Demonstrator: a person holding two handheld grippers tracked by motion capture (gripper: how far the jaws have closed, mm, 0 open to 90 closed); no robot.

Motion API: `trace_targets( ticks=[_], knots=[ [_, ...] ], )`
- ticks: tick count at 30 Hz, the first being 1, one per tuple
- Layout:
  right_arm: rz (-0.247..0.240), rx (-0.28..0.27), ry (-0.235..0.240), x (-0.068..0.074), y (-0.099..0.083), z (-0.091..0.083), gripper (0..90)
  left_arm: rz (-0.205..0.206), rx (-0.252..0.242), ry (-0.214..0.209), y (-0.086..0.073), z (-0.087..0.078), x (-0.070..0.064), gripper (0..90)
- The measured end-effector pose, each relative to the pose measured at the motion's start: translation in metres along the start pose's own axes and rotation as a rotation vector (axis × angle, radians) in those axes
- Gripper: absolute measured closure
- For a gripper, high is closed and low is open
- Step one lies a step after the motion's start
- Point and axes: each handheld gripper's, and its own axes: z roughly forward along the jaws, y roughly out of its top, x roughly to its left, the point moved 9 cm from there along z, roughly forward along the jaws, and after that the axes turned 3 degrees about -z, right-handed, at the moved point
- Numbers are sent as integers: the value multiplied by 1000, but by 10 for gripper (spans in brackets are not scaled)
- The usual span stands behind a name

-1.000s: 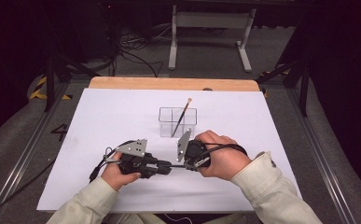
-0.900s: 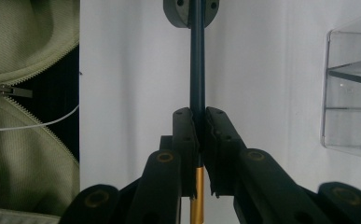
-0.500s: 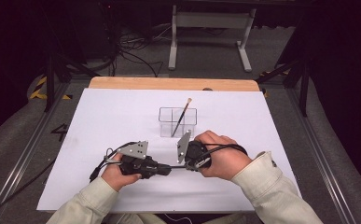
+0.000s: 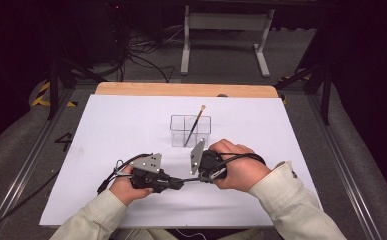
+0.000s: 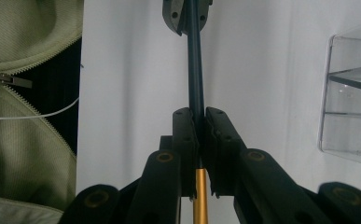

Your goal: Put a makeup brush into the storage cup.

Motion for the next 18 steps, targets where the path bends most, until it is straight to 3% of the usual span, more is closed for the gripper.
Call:
trace_targets(
  ticks=[3,8,11,13,18],
  knots=[
    [1,-5,-1,0,0,0,836,10,-3,14,1,0,1,853],
    [71,-55,-23,-6,-1,-6,814,27,-43,47,5,-2,3,854],
    [142,-170,-35,-8,1,-18,691,21,-54,56,5,-6,6,854],
    [147,-191,-50,-9,-1,-21,683,16,-75,57,7,-8,7,854],
    [209,-329,-135,-17,-11,-38,575,10,-111,52,9,-8,8,854]
  ],
)
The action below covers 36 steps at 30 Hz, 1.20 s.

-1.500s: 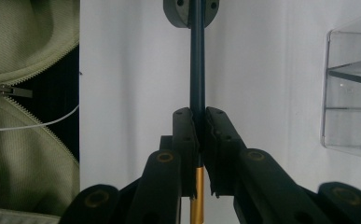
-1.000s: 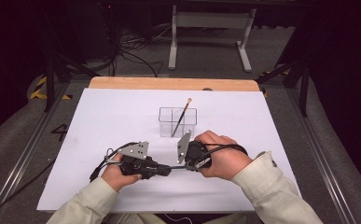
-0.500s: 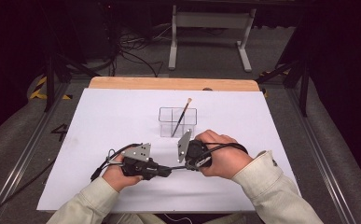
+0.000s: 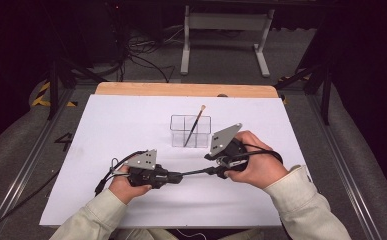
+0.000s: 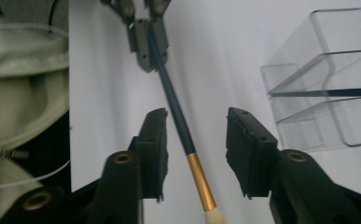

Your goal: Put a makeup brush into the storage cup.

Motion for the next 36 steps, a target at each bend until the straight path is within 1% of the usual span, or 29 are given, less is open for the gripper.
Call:
trace_targets(
  ticks=[1,3,5,7,9,11,13,15,20,23,26,28,31,33,36],
  knots=[
    [17,-29,-3,-1,-1,-4,560,-2,-6,-5,0,0,0,854],
    [60,-92,-17,-4,-3,-11,488,-5,-20,-5,1,-1,0,854],
    [86,-121,-30,-5,-7,-15,457,-8,-31,-7,1,-1,1,854],
    [97,-144,-47,-6,-12,-17,409,-25,-46,-11,2,0,1,854],
    [114,-176,-58,-6,-16,-19,385,-25,-51,-5,1,0,1,854],
    [128,-202,-70,-6,-20,-19,359,-28,-58,-11,1,1,1,854],
    [145,-242,-79,-6,-23,-20,342,-37,-61,-17,1,1,0,854],
    [168,-297,-95,-7,-28,-21,311,-37,-64,-22,0,1,0,854],
    [212,-395,-112,-10,-37,-21,281,-33,-77,-27,2,0,0,854],
    [244,-443,-121,-12,-44,-21,271,-35,-89,-29,3,-2,0,854],
    [260,-464,-123,-13,-51,-18,262,-42,-97,-26,4,-4,0,854],
    [274,-488,-116,-12,-53,-15,262,-48,-111,-37,6,-5,-1,854],
    [285,-492,-117,-14,-57,-11,262,-44,-125,-43,8,-6,-2,854],
    [293,-508,-116,-15,-57,-10,262,-43,-134,-47,9,-7,-2,854],
    [291,-519,-106,-13,-57,-7,272,-41,-142,-50,10,-9,-3,854]
  ],
)
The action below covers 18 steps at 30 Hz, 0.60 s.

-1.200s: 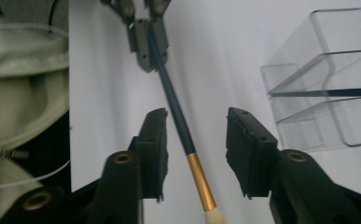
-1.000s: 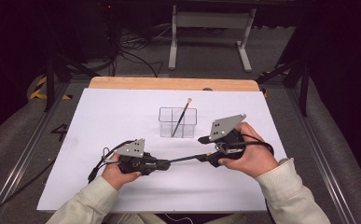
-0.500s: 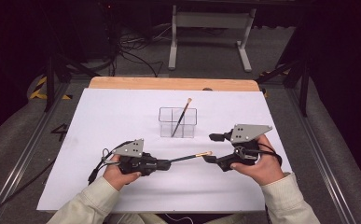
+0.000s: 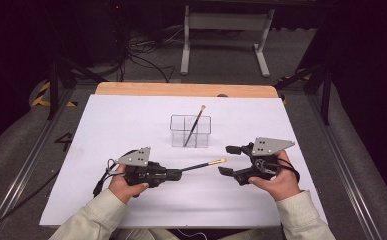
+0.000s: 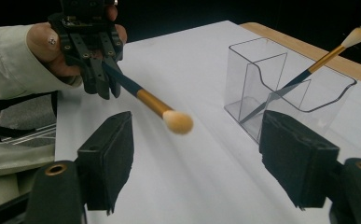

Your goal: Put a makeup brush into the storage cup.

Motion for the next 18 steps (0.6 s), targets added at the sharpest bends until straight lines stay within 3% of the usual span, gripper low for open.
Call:
trace_targets(
  ticks=[10,18],
  knots=[
    [36,-74,77,7,-2,6,345,5,-24,-1,3,-1,-1,854],
    [31,-81,108,13,-9,17,386,21,-31,8,3,1,-2,854]
  ],
)
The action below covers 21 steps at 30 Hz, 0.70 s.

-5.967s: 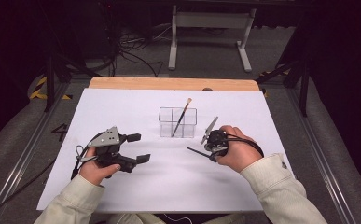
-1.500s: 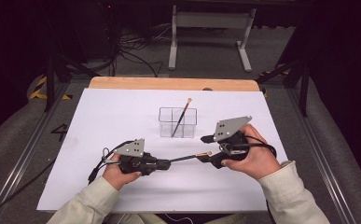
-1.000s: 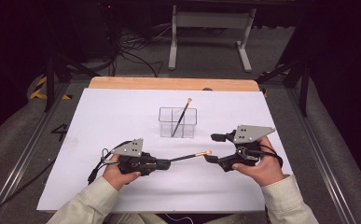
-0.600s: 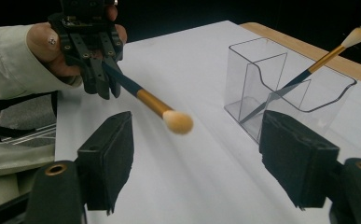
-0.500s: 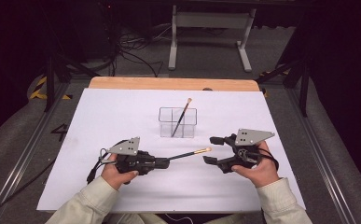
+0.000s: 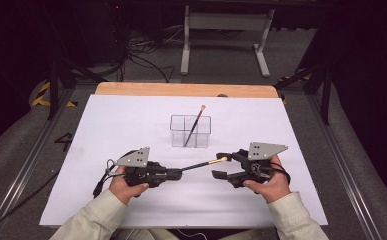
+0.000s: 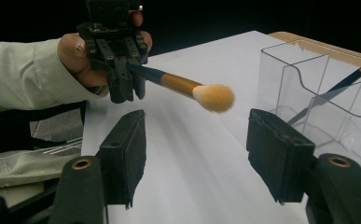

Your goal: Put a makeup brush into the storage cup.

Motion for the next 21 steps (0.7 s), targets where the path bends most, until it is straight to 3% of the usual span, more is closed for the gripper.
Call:
trace_targets(
  ticks=[6,10,21],
  knots=[
    [15,-4,10,1,-1,2,430,6,1,12,-1,0,2,854],
    [50,-8,15,0,-2,3,498,8,-4,21,0,1,2,854],
    [59,-28,44,3,1,6,599,21,9,18,-4,7,4,854]
  ],
)
